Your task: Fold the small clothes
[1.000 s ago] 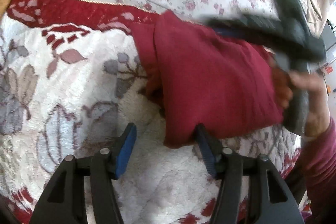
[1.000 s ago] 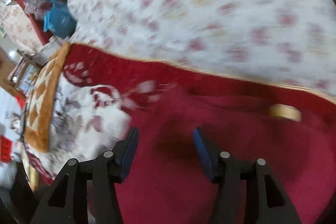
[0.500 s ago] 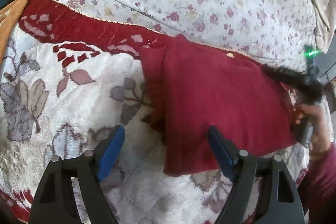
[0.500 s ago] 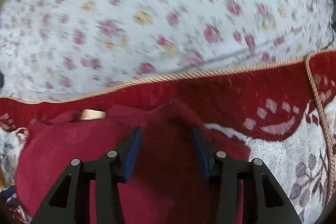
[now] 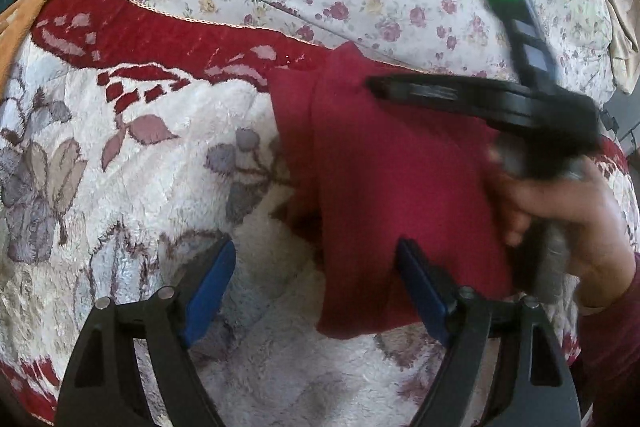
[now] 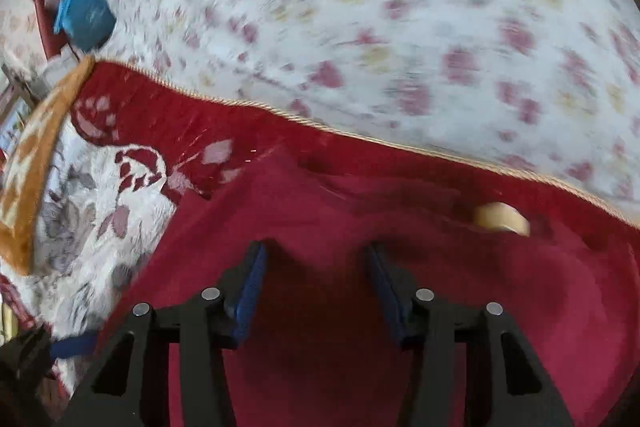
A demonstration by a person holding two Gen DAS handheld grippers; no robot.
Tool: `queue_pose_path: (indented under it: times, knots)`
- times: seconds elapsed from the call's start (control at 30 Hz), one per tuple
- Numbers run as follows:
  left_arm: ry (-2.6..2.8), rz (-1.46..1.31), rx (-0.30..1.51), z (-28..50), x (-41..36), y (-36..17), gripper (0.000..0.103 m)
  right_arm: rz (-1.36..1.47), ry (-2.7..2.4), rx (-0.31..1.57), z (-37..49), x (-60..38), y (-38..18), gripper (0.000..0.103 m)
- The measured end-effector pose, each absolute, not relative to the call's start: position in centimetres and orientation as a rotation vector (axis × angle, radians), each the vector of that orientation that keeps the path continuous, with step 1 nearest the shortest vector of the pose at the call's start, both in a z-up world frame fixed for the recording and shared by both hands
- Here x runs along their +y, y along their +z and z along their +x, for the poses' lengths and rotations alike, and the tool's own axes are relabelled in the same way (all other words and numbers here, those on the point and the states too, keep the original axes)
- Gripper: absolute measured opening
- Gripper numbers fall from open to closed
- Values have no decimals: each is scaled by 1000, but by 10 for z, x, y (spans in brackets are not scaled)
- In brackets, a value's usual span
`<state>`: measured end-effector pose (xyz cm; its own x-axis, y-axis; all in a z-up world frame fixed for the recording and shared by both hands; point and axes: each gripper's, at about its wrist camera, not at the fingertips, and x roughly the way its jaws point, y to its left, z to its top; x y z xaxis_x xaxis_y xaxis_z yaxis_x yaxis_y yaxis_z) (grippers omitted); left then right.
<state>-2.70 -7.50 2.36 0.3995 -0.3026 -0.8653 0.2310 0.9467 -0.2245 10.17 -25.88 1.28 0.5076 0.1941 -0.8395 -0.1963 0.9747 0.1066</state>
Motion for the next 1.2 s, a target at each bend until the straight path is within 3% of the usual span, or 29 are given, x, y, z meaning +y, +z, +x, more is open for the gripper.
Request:
queue_pose_path:
  times: [0.3, 0.47, 0.6, 1.0, 1.07, 1.1, 1.17, 1.2]
  knots:
    - [-333, -81, 1118, -25, -73, 19, 85, -130, 173, 1031, 127, -234, 5, 57]
    - [-330, -76, 1116, -27, -74, 18, 85, -25, 232, 1020, 113, -242, 26, 58]
    - [-331, -84, 1116, -31, -72, 19, 85, 36, 328, 1054, 102, -236, 39, 76]
    - [-341, -127, 1131, -34, -68, 19, 88, -189, 340, 1117, 106, -171, 3, 90]
    - [-351, -175, 1145, -32, -63, 17, 89, -214, 331, 1107, 105, -173, 1, 89]
    - [-352, -192, 1145, -32, -61, 17, 89, -194, 331, 1101, 105, -177, 2, 82]
    - [-356, -203, 1144, -33, -60, 19, 89, -131, 335, 1098, 104, -194, 8, 64]
    - [-355, -205, 1143, -32, -59, 19, 89, -91, 360, 1100, 104, -202, 12, 45]
